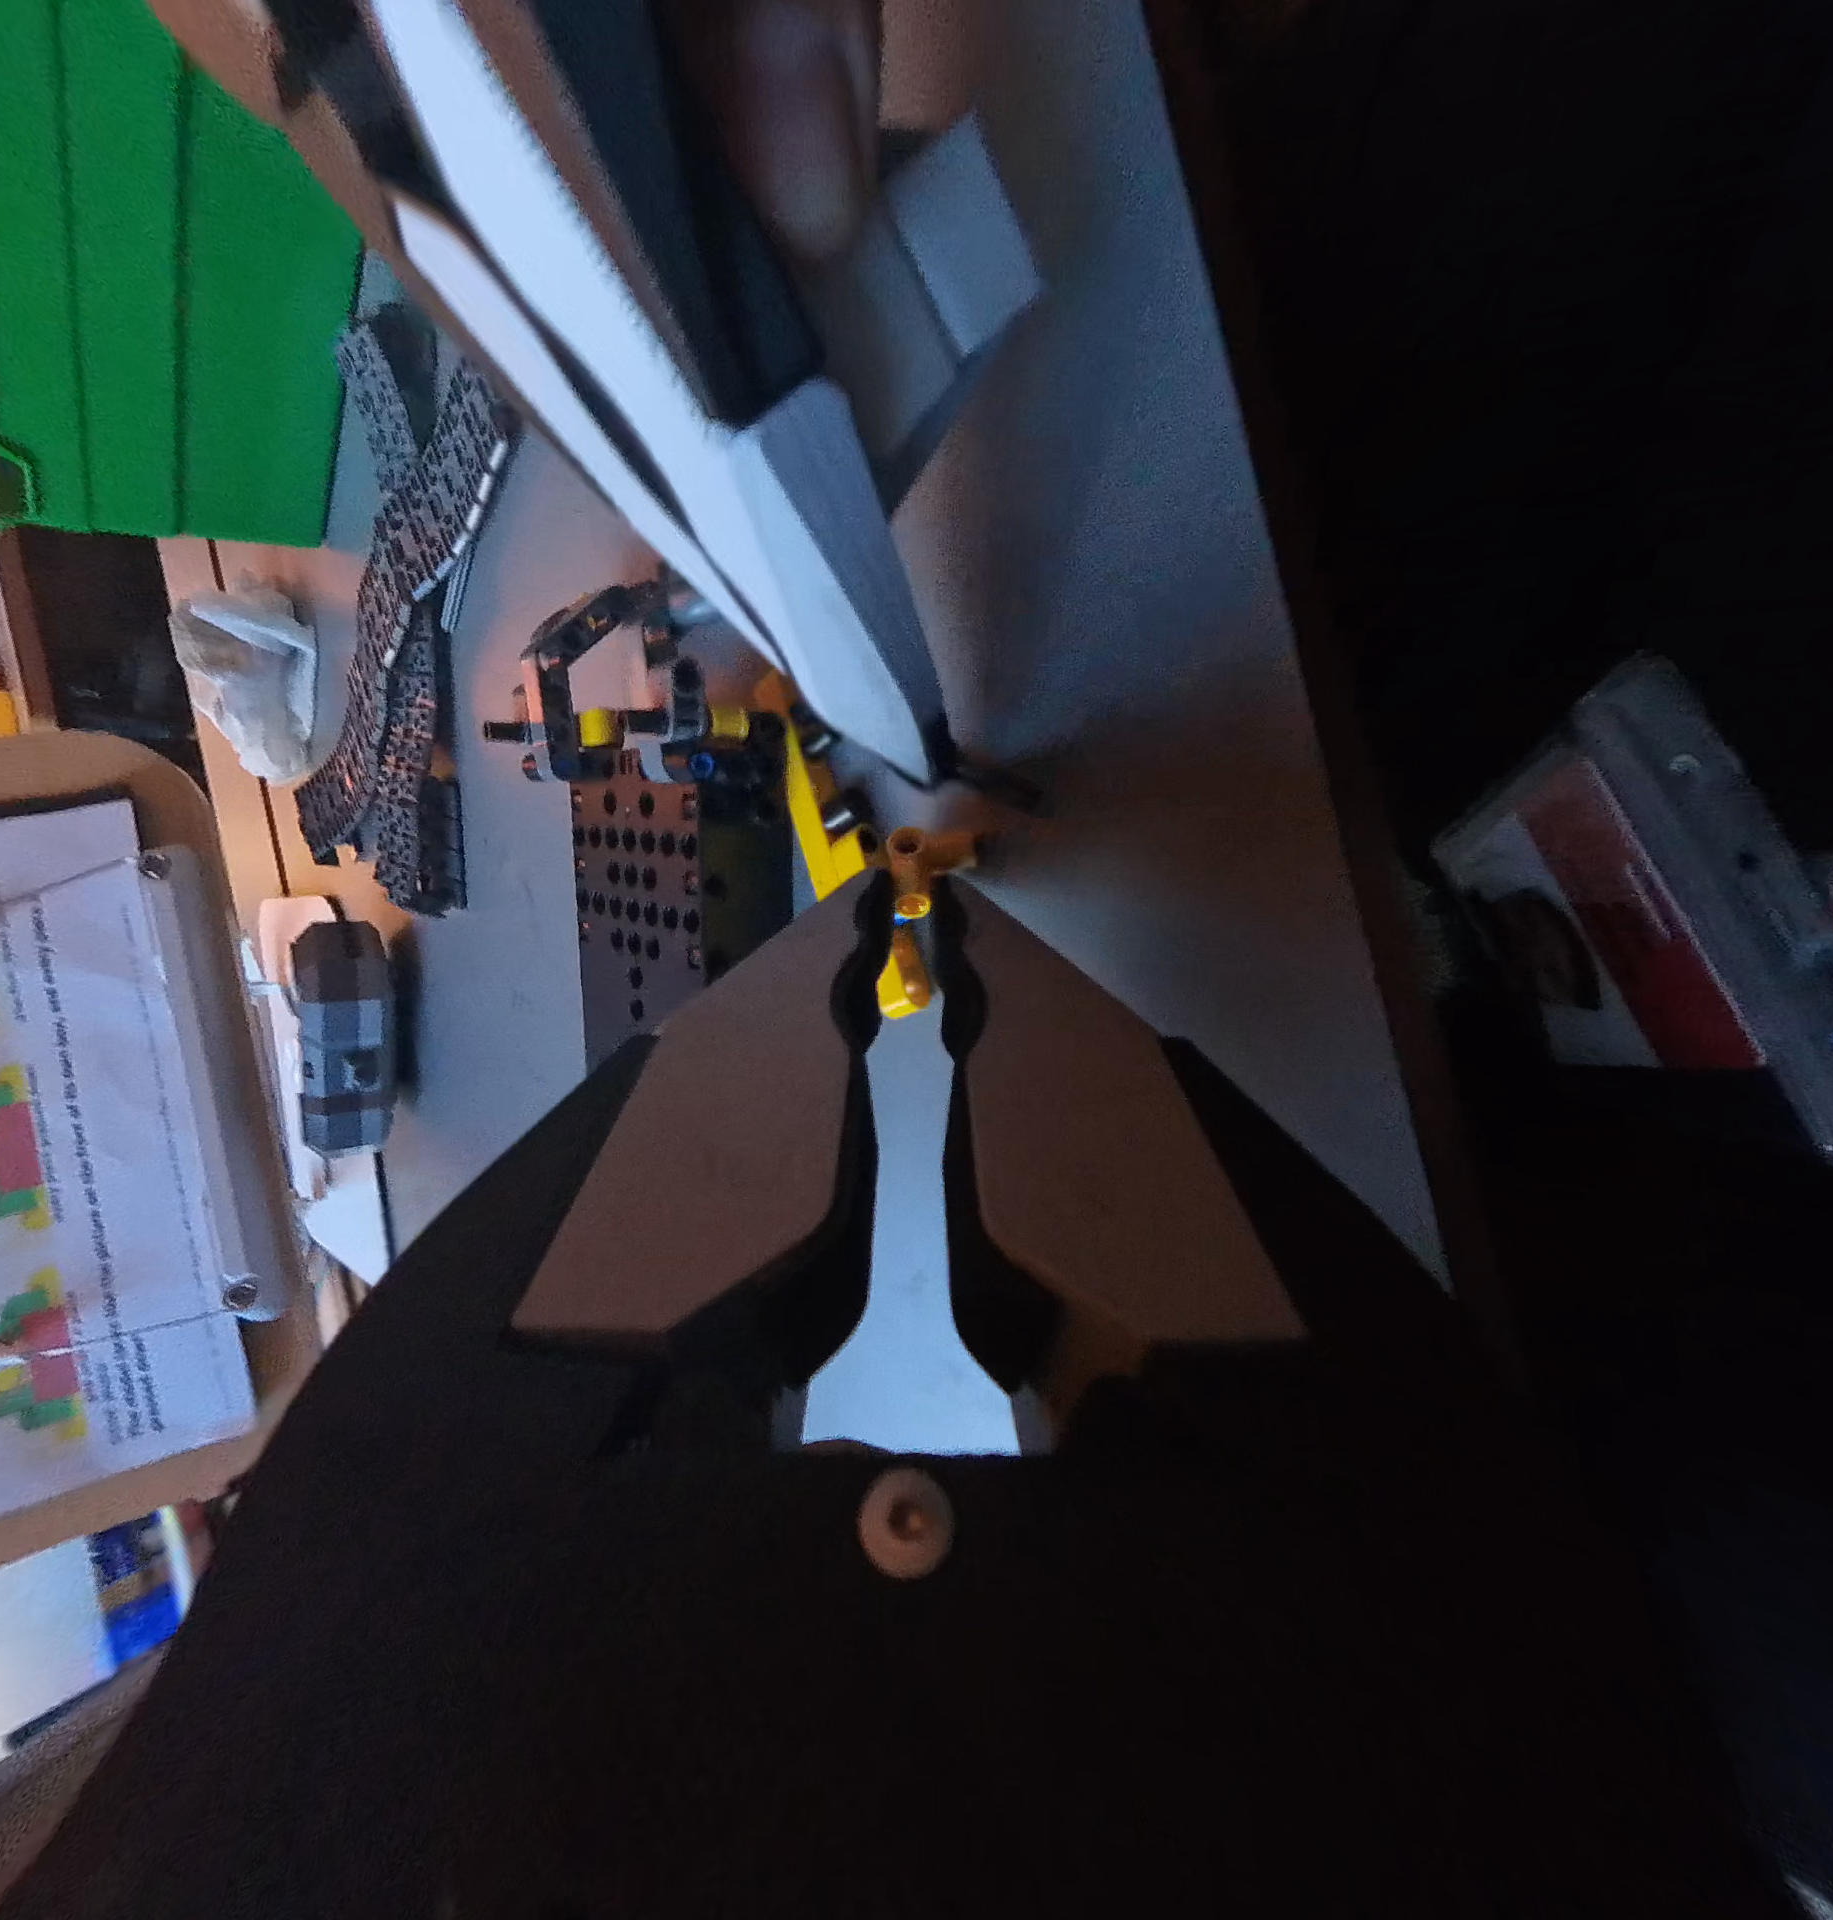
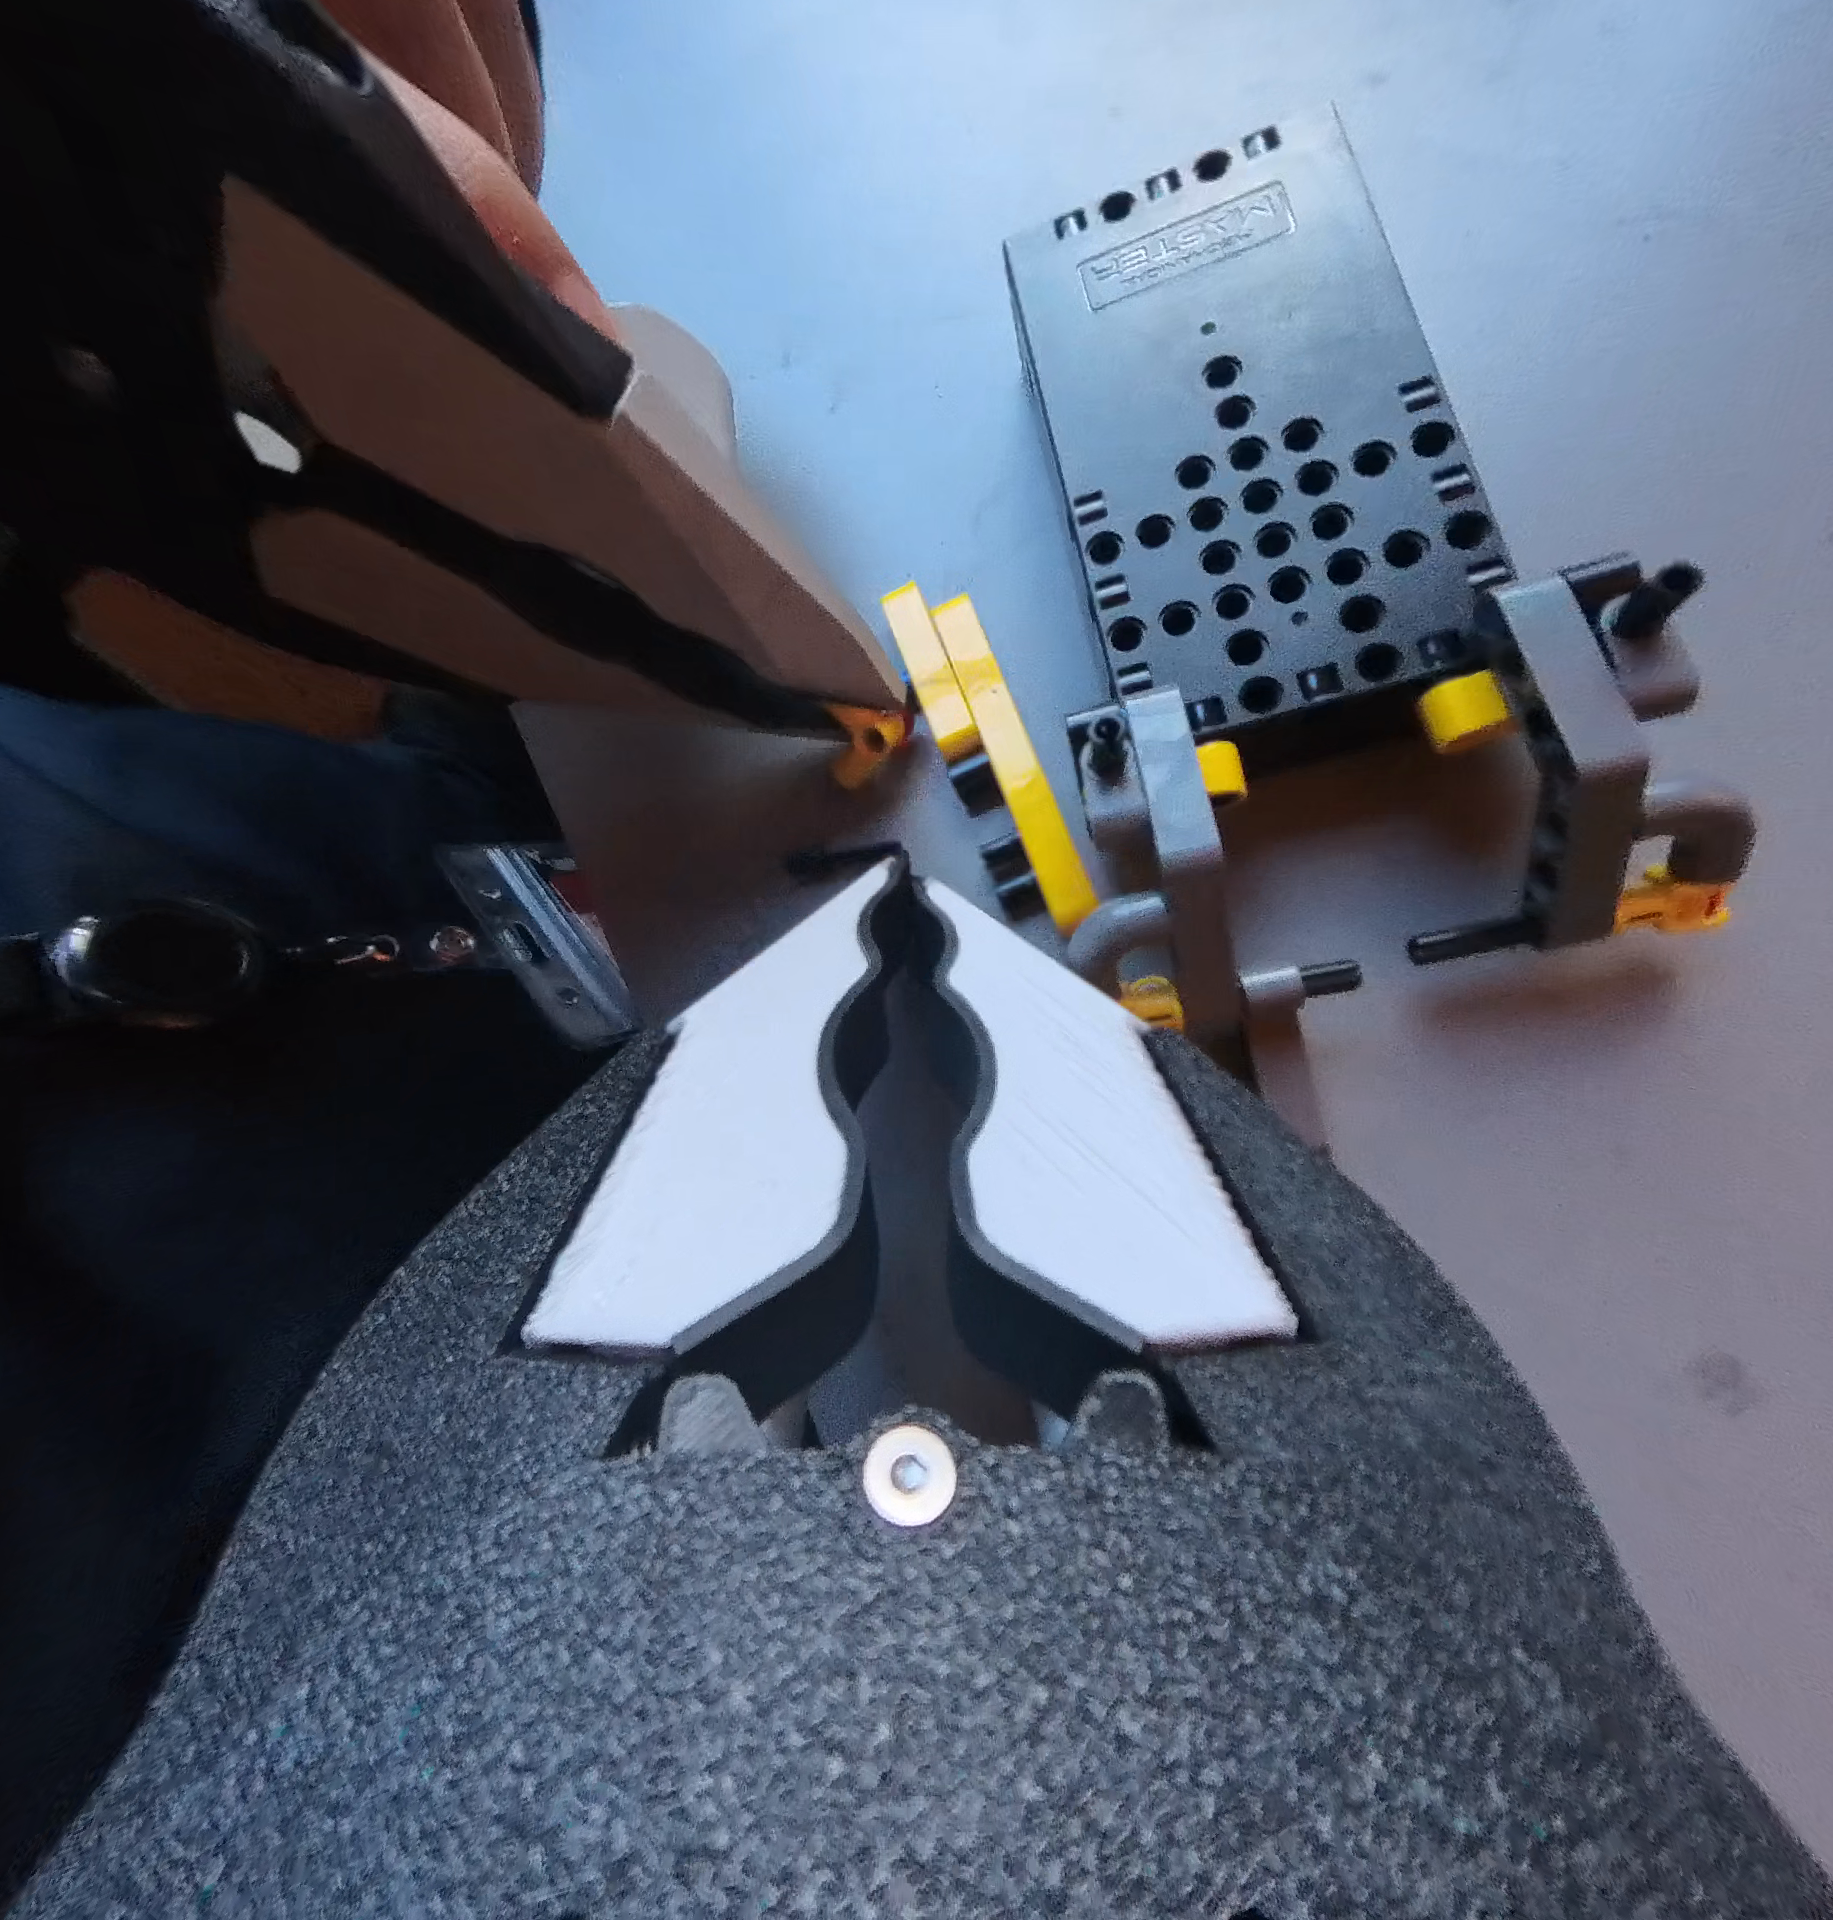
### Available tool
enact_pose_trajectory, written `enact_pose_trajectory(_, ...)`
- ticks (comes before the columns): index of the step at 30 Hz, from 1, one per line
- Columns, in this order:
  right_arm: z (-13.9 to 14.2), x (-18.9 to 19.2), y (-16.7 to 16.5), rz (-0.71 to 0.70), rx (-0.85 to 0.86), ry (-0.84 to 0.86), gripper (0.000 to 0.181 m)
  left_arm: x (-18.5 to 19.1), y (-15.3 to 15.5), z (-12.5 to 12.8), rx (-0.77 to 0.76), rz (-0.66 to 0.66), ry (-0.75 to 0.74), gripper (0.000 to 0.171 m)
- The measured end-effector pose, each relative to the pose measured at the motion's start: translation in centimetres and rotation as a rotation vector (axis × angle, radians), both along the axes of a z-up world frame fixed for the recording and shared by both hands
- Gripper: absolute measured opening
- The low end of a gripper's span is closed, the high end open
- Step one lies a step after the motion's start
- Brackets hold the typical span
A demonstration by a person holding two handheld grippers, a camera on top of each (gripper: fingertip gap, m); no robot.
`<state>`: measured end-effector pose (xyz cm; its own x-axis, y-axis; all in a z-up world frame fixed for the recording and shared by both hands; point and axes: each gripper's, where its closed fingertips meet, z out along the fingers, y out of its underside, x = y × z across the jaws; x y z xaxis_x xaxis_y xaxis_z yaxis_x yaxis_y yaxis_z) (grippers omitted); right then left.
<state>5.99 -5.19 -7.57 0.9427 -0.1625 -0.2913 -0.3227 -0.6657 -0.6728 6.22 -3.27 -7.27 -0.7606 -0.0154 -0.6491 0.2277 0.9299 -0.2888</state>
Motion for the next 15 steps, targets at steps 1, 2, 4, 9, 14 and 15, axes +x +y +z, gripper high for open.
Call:
enact_pose_trajectory(1, -0.1, -0.1, -0.1, -0.003, 0.007, 0.004, 0.0, 0.1, 0.3, 0.0, -0.015, 0.017, 0.016, 0.004)
enact_pose_trajectory(2, -0.1, -0.1, -0.2, -0.008, 0.014, 0.0, 0.0, 0.2, 0.5, -0.1, -0.029, 0.038, 0.031, 0.004)
enact_pose_trajectory(4, 0.0, 0.1, -0.3, -0.026, 0.018, -0.047, 0.0, 0.4, 0.7, -0.1, -0.05, 0.059, 0.035, 0.004)
enact_pose_trajectory(9, 0.8, -0.6, -0.9, -0.103, 0.052, -0.073, 0.014, 0.6, 1.3, -0.2, -0.043, 0.104, 0.015, 0.004)
enact_pose_trajectory(14, 1.1, -1.6, 0.1, -0.181, 0.07, -0.165, 0.028, 0.9, 2.0, -0.2, 0.027, 0.129, -0.041, 0.004)
enact_pose_trajectory(15, 0.9, -1.7, 0.4, -0.182, 0.062, -0.187, 0.029, 1.0, 2.1, -0.1, 0.048, 0.133, -0.06, 0.004)
